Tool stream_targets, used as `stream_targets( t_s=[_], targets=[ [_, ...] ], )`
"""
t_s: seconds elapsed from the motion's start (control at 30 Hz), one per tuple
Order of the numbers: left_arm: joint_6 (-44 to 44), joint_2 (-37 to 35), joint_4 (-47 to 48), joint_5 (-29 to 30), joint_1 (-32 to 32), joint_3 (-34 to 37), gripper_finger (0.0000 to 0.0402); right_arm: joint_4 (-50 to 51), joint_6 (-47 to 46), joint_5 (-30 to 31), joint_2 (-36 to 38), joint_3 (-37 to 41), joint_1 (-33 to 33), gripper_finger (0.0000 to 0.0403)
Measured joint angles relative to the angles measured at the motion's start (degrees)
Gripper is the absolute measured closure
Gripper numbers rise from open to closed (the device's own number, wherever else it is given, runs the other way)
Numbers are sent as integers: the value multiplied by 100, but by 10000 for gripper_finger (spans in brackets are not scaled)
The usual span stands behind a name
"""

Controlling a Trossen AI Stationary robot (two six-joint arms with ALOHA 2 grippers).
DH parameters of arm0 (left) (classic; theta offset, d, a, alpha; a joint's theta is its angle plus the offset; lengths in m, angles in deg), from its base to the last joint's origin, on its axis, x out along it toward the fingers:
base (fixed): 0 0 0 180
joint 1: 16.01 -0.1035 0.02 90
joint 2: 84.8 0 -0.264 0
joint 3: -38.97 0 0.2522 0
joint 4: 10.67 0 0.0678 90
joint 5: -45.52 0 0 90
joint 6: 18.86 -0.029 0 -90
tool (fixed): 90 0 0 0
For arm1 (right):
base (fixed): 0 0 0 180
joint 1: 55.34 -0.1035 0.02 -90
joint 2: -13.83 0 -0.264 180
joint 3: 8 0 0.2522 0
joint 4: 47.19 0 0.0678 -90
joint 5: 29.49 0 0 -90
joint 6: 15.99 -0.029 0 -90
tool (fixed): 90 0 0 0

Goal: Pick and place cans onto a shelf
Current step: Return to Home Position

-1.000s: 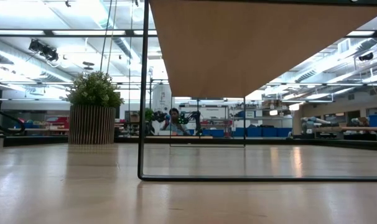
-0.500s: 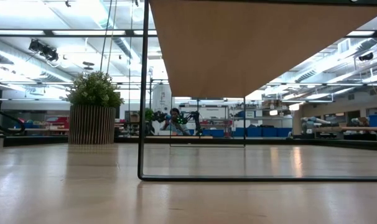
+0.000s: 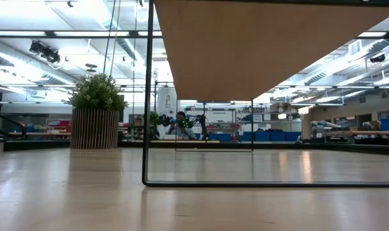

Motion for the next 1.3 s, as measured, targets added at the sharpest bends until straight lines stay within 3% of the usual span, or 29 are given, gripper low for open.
stream_targets(
  t_s=[0.47, 0.93, 1.3],
  targets=[
    [654, -1556, -928, 566, -101, 1883, 367, -771, -364, -51, 1216, 924, -162, 57],
    [1252, -3506, -2660, 830, -483, 4082, 396, -2178, -409, -66, 2734, 2324, -47, 57],
    [1457, -4926, -3323, 832, -1025, 5412, 398, -2901, -291, 293, 3965, 3193, 253, 57]
  ],
)
